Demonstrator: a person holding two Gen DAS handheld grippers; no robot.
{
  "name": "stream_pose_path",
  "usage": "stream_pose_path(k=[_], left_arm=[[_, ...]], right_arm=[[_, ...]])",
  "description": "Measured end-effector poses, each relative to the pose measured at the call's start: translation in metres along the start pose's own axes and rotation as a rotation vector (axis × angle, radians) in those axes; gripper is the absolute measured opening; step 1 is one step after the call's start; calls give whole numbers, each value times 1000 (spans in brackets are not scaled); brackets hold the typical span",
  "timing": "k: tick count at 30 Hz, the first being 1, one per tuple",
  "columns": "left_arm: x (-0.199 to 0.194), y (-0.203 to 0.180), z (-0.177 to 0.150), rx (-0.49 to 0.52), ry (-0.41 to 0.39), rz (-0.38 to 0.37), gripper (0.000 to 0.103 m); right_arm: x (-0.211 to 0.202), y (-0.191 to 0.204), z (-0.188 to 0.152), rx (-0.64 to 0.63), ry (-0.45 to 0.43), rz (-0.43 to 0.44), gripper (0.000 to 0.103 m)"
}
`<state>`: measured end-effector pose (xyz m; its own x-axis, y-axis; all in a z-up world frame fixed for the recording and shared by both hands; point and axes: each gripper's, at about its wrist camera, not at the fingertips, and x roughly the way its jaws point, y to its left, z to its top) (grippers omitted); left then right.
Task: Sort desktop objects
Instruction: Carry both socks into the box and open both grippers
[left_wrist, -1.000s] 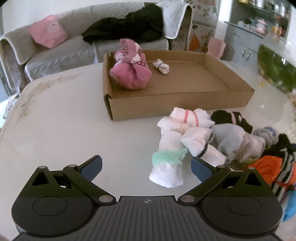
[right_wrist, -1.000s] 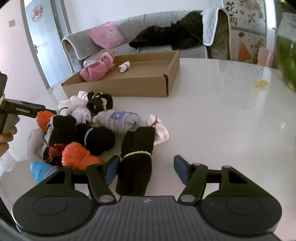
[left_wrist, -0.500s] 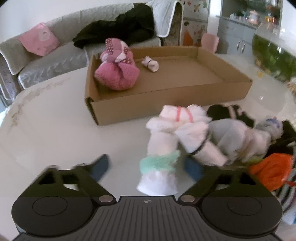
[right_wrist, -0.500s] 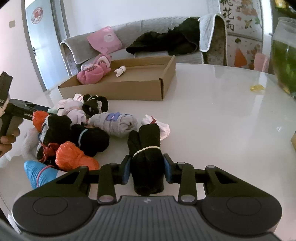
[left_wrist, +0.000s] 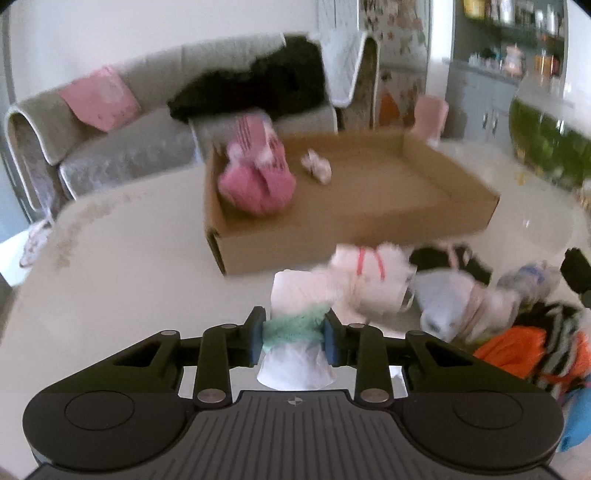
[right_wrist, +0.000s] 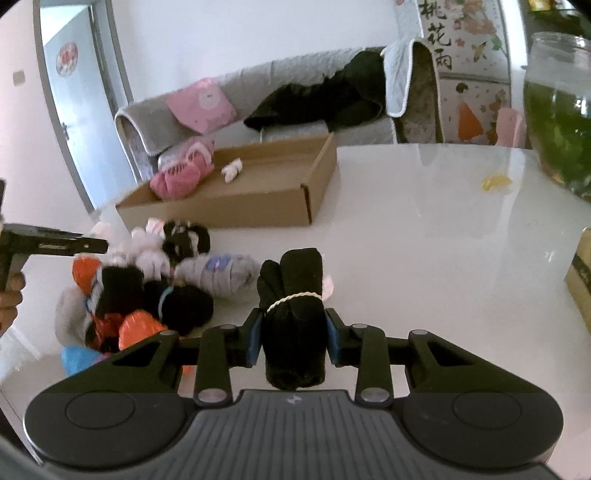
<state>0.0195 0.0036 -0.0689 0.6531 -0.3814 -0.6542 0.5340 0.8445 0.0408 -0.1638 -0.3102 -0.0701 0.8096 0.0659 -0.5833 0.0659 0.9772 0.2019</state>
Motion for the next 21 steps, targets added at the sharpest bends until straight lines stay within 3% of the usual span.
stream_pose_path(k=[6,10,15,21], left_arm=[[-44,7,27,-67,-140,-16,39],[-52,6,54,-101,-182,-39,39],[-35,-4,91,-96,-178,-34,39],[13,-13,126,-137,-140,-95,39]], right_arm=[[-14,-11,32,12,-59,-12,31],[-10,-14,63,40,-114,6,31],[17,-3,97,23,-137,32,31],[50,16,129,-44,-139,68,31]])
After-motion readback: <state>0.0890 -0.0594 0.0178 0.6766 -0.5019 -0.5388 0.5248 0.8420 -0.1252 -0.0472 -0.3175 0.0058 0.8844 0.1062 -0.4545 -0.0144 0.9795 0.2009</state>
